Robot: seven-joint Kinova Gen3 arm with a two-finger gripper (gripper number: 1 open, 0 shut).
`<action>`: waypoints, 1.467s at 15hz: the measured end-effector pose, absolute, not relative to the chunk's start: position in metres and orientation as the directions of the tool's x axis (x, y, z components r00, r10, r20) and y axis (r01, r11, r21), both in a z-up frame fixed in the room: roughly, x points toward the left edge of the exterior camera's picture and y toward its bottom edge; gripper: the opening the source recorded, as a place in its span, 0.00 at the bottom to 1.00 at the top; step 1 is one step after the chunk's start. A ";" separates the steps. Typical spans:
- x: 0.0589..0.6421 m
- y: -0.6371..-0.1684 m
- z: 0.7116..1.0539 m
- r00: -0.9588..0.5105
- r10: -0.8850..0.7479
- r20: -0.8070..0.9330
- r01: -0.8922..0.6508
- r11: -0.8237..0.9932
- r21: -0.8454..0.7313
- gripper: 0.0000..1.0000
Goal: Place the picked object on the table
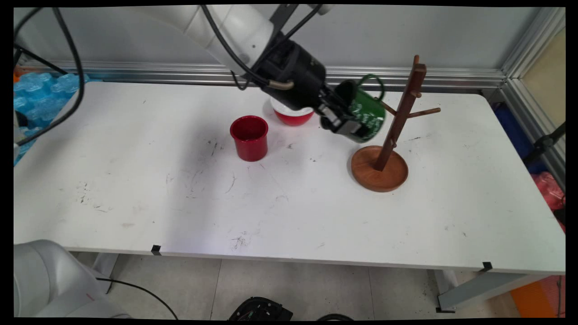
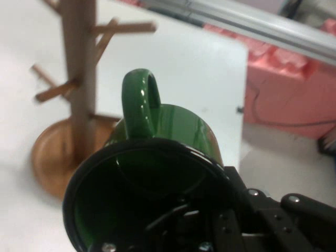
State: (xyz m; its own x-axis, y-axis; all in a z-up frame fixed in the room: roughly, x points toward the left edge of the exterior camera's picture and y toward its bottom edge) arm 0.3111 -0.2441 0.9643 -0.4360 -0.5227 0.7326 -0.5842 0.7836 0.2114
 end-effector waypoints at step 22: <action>0.281 -0.222 0.913 -0.593 -0.746 0.303 -0.795 0.603 -0.072 0.00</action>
